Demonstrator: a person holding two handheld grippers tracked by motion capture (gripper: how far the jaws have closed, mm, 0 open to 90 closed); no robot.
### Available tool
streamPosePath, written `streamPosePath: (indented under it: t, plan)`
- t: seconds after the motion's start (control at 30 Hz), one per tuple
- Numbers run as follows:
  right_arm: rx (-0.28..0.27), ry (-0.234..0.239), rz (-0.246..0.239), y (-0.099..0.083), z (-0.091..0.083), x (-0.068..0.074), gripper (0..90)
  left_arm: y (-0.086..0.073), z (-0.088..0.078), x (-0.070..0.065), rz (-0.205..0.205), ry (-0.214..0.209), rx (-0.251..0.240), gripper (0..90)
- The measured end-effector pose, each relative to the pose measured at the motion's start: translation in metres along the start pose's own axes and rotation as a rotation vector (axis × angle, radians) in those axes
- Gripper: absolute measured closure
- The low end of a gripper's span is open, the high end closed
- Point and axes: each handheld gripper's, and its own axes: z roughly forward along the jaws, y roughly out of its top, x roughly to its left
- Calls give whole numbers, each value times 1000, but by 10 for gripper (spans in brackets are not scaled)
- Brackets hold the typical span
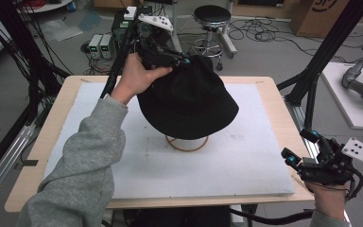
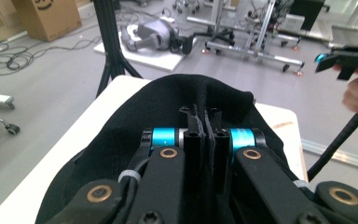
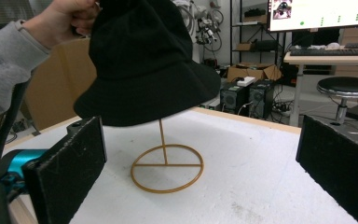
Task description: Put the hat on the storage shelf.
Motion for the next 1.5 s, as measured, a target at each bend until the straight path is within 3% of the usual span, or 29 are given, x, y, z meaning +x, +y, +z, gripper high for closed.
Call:
streamPosePath:
  t: [0.33,0.43,0.7,0.77,0.8,0.83,0.9,1.03,1.1,1.17,1.27,1.43,1.5]
  plan:
    - [7,-3,-4,-1,-2,1,11,-15,36,-1,-3,-2,86,876]
    - [4,-2,-2,-1,-3,1,11,-23,39,3,-33,-16,72,877]
    - [12,2,1,-2,1,1,11,-25,41,-1,-23,-7,96,863]
    - [16,0,-1,-2,1,2,11,-24,40,-2,-28,4,103,720]
    - [16,0,-1,-2,1,2,11,-23,40,-3,-35,14,106,720]
    - [15,1,-2,-2,1,2,11,-22,38,-3,-41,29,109,606]
    - [11,-1,0,-2,0,2,11,-21,32,-6,-34,49,101,465]
    - [7,-3,4,-2,1,1,11,-16,13,-15,-37,88,81,331]
    - [10,0,8,-2,2,1,11,-17,0,-20,-36,128,34,245]
    - [20,0,3,-3,5,1,11,-21,-15,-23,-58,137,-12,149]
    - [29,-3,5,-4,8,0,11,-31,-36,-27,-78,165,-39,134]
    - [43,-18,16,-7,16,-2,11,-56,-68,-37,-69,249,-62,89]
    - [42,-23,16,-7,19,-3,11,-68,-80,-40,-79,264,-83,84]
